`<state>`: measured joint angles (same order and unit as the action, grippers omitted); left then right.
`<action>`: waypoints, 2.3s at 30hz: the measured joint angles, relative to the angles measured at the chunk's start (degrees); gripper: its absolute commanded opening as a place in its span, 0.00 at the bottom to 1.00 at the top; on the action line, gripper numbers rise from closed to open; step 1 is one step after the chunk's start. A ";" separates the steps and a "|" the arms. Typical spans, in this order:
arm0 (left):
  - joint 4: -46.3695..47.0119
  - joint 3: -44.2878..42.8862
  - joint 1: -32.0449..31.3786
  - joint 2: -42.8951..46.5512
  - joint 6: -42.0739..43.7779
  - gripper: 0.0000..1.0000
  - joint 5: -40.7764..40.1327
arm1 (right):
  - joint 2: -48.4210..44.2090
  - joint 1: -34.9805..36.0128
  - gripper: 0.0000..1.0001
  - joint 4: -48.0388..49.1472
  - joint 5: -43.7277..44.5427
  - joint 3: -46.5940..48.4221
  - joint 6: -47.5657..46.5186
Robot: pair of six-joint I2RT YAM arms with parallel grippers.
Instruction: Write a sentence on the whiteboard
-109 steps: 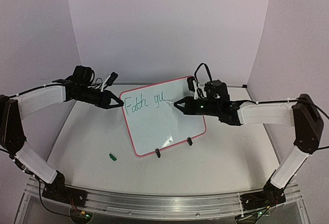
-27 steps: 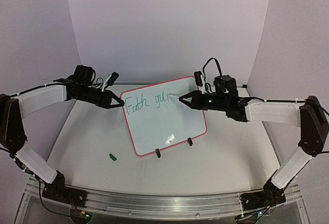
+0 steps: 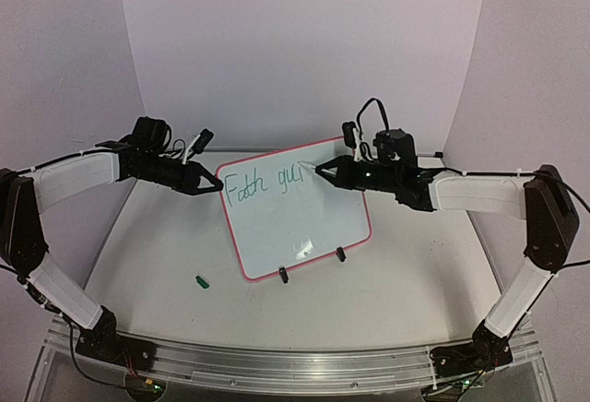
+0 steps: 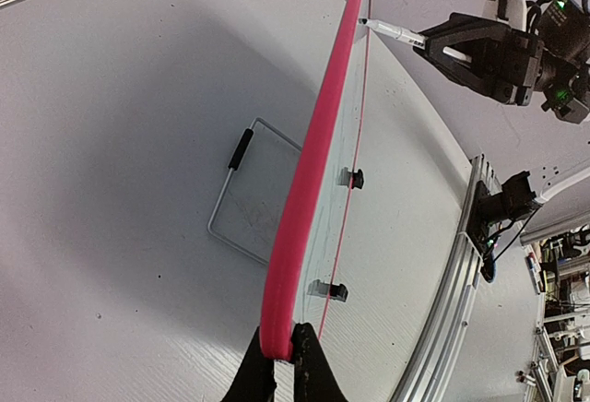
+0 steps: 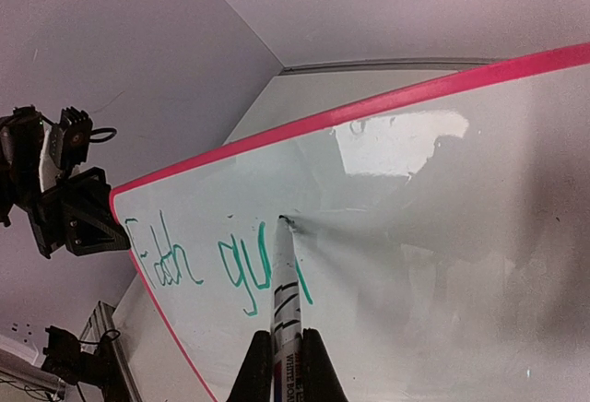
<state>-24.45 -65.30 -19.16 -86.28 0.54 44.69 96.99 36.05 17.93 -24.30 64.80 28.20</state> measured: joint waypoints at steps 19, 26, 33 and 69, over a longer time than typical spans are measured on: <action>0.01 0.00 -0.06 0.00 0.07 0.00 0.04 | -6.81 -0.02 0.00 0.05 1.86 -5.04 -0.91; 0.00 -0.02 -0.09 0.00 0.09 0.00 0.04 | -6.55 -0.14 0.00 0.03 2.16 -5.28 -0.91; -0.01 -0.10 -0.18 0.00 0.11 0.00 -0.04 | -4.35 -0.42 0.00 0.00 2.14 -5.26 -0.83; -0.07 -0.26 -0.37 -0.07 -0.33 0.00 -0.70 | -2.02 -1.02 0.00 -1.30 -0.72 -4.97 -2.46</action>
<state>-24.51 -65.56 -19.53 -86.35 0.21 43.99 94.97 35.03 16.63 -25.02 59.83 25.74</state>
